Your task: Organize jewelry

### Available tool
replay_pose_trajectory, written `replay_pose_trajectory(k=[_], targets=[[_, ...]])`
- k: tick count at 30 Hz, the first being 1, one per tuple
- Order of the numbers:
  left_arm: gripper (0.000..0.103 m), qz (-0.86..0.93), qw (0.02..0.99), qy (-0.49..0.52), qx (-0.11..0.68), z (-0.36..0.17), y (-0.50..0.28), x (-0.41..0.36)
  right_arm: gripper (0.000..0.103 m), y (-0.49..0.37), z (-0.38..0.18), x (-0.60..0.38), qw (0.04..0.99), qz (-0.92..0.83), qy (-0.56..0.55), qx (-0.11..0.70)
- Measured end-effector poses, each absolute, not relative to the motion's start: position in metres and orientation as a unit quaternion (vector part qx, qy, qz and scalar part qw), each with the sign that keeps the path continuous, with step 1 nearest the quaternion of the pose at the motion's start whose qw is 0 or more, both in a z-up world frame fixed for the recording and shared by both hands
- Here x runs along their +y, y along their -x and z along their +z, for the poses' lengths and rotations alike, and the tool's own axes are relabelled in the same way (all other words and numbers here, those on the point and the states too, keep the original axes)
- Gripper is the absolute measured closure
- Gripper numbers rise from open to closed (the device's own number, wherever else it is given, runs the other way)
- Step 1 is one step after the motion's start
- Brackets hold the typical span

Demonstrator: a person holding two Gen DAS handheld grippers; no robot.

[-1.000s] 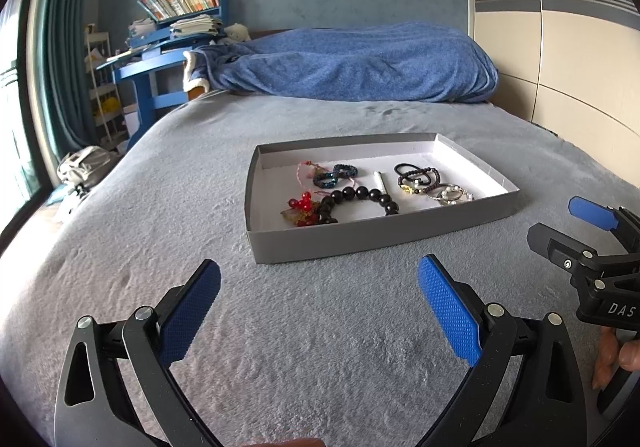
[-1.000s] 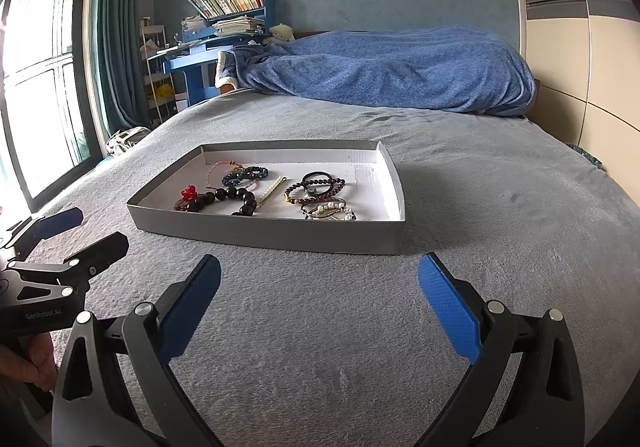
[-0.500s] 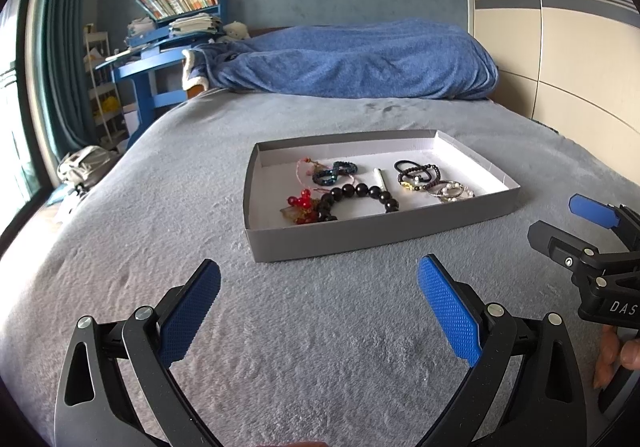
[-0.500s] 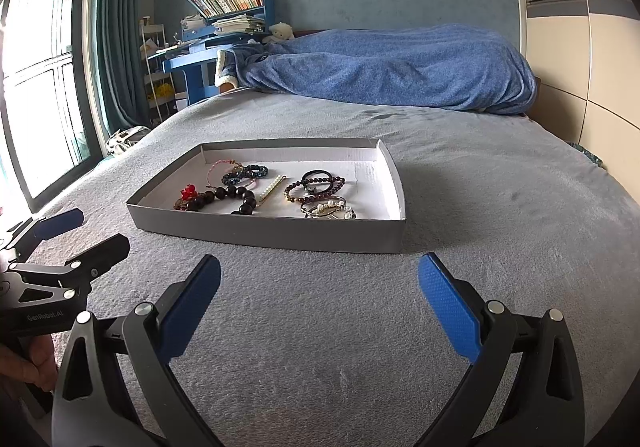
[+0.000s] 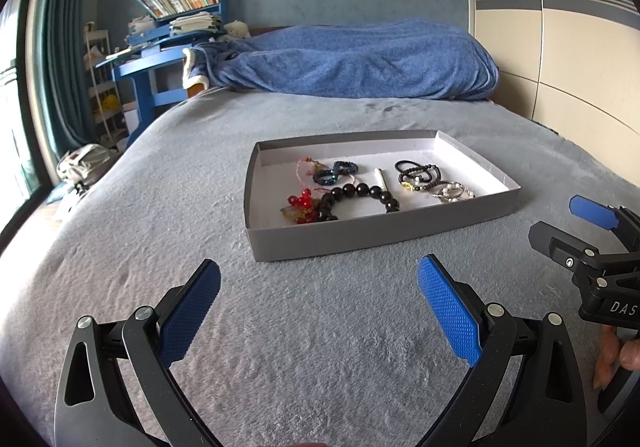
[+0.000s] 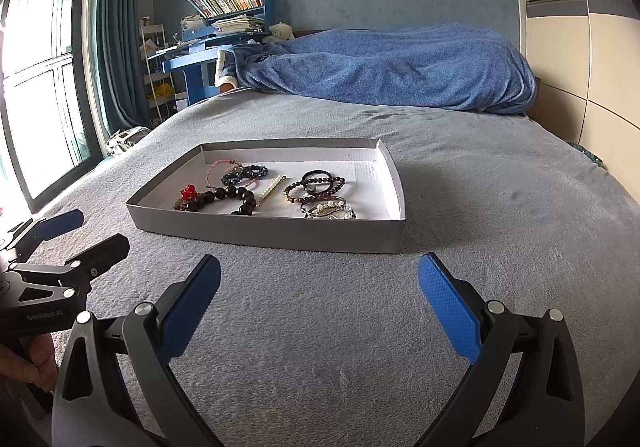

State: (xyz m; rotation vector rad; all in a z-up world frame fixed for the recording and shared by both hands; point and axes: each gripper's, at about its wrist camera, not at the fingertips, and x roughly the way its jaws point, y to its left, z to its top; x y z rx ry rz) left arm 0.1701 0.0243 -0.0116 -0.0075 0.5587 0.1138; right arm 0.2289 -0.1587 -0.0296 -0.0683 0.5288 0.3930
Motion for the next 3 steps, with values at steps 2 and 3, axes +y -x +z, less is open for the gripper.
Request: replay_pose_trajectory(k=[2, 3], targets=[[0.005, 0.056, 0.96, 0.003, 0.276, -0.0115, -0.1705, 0.0245, 0.005, -0.2287, -0.0295, -0.1586, 0.946, 0.193, 0.033, 0.26], [0.005, 0.056, 0.96, 0.004, 0.276, -0.0115, -0.1704, 0.0246, 0.005, -0.2286, -0.0295, -0.1585, 0.946, 0.193, 0.033, 0.259]])
